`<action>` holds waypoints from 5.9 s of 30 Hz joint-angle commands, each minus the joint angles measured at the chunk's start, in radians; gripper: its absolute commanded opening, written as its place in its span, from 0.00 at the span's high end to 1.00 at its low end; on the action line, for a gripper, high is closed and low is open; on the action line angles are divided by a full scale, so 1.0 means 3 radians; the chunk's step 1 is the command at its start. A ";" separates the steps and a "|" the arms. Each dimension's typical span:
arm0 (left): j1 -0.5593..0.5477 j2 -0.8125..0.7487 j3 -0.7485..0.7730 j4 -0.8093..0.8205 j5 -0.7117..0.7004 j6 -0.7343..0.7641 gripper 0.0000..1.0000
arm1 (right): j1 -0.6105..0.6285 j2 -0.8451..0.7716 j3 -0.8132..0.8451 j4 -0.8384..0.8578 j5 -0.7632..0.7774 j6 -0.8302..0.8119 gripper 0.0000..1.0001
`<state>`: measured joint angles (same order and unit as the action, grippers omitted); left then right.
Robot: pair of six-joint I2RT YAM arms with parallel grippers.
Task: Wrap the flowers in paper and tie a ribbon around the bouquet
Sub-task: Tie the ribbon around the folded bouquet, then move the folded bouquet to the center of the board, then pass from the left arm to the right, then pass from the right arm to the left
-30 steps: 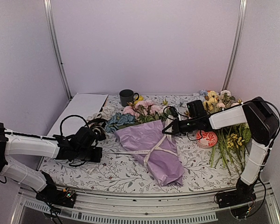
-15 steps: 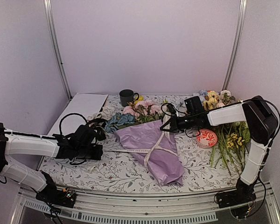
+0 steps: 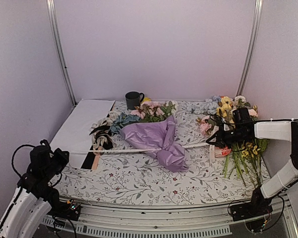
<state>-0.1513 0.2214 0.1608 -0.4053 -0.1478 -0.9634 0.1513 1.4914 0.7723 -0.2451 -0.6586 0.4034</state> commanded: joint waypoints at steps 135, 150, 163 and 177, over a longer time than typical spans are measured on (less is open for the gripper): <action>-0.2743 0.2566 0.3370 0.0391 -0.0647 0.3007 1.00 | 0.2896 0.1207 0.1839 0.1728 -0.0278 -0.0079 1.00; -0.3174 0.1980 0.0737 0.1124 -0.0235 0.1273 0.47 | 0.2768 0.0848 0.1486 0.1688 -0.0789 -0.0129 1.00; -0.3608 0.2427 0.0278 0.3157 -0.0717 0.2838 0.01 | 0.2717 0.0921 0.1347 0.1823 -0.0742 0.0016 1.00; -0.2921 0.3607 0.0402 0.4533 0.0652 0.3007 0.08 | 0.2675 0.0970 0.1303 0.1962 -0.0763 0.0153 1.00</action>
<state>-1.0462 1.2598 0.2504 0.7883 -0.0547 -0.0891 0.9653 1.7805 1.1763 0.3103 -0.8780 0.4355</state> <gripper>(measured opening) 0.966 0.008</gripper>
